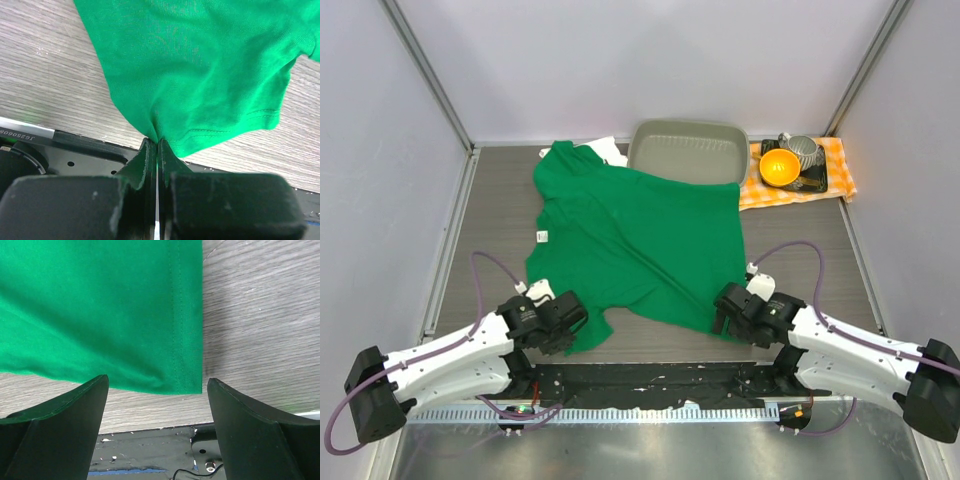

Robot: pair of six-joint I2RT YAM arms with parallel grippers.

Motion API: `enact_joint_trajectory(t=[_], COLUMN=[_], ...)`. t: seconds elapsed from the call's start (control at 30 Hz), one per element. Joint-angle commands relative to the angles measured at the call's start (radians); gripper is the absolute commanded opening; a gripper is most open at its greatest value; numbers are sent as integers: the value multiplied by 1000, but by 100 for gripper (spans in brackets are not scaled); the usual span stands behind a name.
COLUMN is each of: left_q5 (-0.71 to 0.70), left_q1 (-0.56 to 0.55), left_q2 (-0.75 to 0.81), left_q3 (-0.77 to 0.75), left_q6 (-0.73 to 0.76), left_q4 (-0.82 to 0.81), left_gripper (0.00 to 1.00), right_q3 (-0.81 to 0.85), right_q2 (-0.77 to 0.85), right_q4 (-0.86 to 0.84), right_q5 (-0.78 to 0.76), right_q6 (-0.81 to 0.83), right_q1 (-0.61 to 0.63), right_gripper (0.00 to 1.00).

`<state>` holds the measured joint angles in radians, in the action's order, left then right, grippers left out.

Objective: Fold and stack the t-shirts

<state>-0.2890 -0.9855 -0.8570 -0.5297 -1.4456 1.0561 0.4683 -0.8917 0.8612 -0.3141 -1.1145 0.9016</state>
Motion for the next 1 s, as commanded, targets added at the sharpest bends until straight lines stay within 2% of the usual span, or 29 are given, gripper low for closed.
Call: enact_joint_trajectory(t=[0.0, 0.07, 0.27, 0.47, 0.5, 0.57, 0.6, 0.67, 0.7, 0.8, 0.97], left_q5=[-35, -30, -12, -19, -18, -6, 1, 4, 2, -24, -81], left_q1=[22, 25, 41, 68, 68, 73, 73, 73, 73, 74, 74], left_q2=[16, 21, 19, 55, 59, 64, 64, 68, 76, 91, 96], left_q3=[-30, -26, -7, 5, 11, 16, 20, 22, 23, 10, -119], left_q6=[22, 30, 51, 60, 60, 63, 63, 57, 56, 45, 45], left_q4=[38, 25, 2, 5, 1, -1, -2, 1, 1, 21, 88], left_gripper=[0, 0, 0, 0, 0, 0, 0, 0, 0, 0, 0], right_q3=[4, 6, -7, -40, -45, -46, -43, -42, -37, -7, 110], right_q2=[11, -12, -70, -88, -93, -111, -116, -124, -124, -115, -89], right_q4=[10, 10, -8, -37, -40, -47, -48, -47, -44, -30, 35], right_q5=[-57, -54, -29, -10, -10, -13, -14, -20, -26, -49, -98], right_q6=[-97, -105, -134, -165, -166, -171, -173, -173, -173, -160, -88], right_q1=[6, 6, 6, 6, 5, 8, 7, 6, 8, 8, 6], right_gripper=[85, 84, 74, 55, 47, 39, 29, 15, 1, 1, 1])
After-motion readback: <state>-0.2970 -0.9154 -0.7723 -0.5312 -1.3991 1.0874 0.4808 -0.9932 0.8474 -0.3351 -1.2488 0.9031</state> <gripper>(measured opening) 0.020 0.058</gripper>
